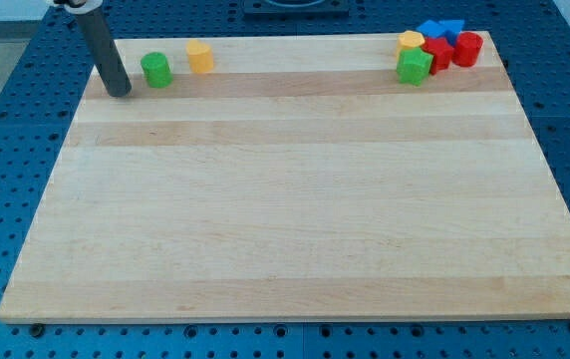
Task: Move the green circle towards the green star
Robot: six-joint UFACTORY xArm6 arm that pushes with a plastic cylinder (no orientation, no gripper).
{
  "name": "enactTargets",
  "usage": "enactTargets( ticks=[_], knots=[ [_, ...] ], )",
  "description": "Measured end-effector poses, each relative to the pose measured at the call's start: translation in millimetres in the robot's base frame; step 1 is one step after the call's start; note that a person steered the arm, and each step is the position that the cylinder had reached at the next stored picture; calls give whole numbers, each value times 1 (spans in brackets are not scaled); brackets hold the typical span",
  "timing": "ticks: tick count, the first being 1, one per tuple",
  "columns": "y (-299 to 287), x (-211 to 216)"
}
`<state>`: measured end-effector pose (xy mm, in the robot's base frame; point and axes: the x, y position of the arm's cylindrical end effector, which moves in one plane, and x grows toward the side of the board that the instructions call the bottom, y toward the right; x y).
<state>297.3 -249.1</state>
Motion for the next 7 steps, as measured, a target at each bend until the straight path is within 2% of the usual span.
enactTargets(
  ticks=[4, 7],
  knots=[
    [48, -50],
    [97, -55]
  ],
)
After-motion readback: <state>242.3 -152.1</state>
